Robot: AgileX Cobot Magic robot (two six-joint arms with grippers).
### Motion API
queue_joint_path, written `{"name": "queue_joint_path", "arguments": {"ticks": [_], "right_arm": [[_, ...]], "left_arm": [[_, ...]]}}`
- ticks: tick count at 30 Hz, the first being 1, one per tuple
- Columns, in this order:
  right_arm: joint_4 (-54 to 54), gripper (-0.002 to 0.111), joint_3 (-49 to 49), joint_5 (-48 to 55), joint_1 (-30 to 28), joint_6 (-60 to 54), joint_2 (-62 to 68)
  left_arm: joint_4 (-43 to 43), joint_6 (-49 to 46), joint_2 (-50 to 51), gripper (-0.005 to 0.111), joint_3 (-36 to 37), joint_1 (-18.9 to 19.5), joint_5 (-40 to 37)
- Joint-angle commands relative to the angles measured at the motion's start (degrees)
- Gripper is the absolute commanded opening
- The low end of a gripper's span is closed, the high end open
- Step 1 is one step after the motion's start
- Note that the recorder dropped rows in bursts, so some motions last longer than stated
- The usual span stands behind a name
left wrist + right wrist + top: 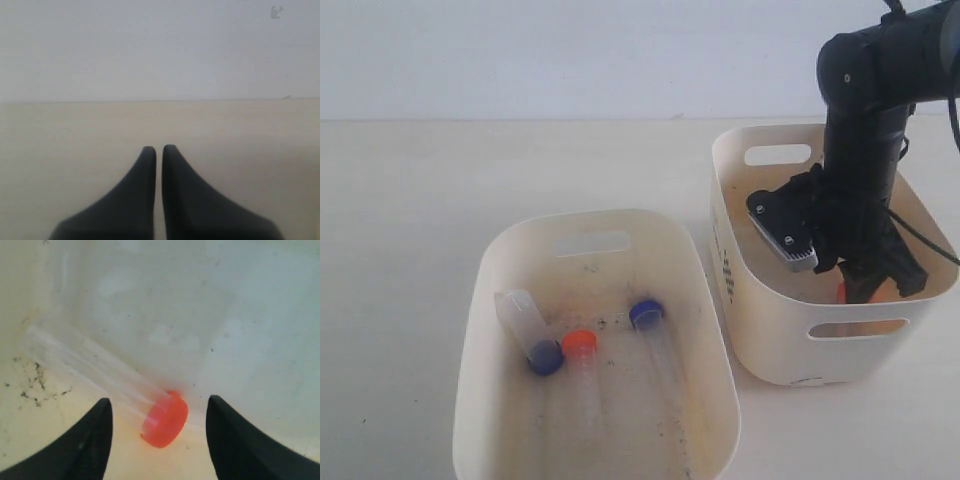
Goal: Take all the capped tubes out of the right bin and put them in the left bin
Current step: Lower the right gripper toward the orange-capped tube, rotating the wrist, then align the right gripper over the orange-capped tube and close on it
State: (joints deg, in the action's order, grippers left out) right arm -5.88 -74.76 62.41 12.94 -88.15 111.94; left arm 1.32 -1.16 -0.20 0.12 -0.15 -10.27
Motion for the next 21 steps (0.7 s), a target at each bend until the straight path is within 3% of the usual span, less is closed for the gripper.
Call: {"name": "queue_joint_path", "arguments": {"ticks": [1, 8, 14, 21], "right_arm": [[-1.06, 0.054, 0.27, -2.72, -0.38, 1.85, 0.6], [-2.57, 0.054, 0.27, -7.47, -0.38, 7.08, 0.72], [-8.51, 0.054, 0.27, -8.18, -0.38, 18.37, 0.72], [-7.27, 0.054, 0.27, -1.74, -0.38, 11.46, 0.72]], "left_arm": [[0.19, 0.24, 0.2, 0.004, -0.12, -0.41, 0.42], [0.19, 0.24, 0.2, 0.004, -0.12, -0.41, 0.42], [0.19, 0.24, 0.2, 0.004, -0.12, -0.41, 0.42], [0.19, 0.24, 0.2, 0.004, -0.12, -0.41, 0.42]]}}
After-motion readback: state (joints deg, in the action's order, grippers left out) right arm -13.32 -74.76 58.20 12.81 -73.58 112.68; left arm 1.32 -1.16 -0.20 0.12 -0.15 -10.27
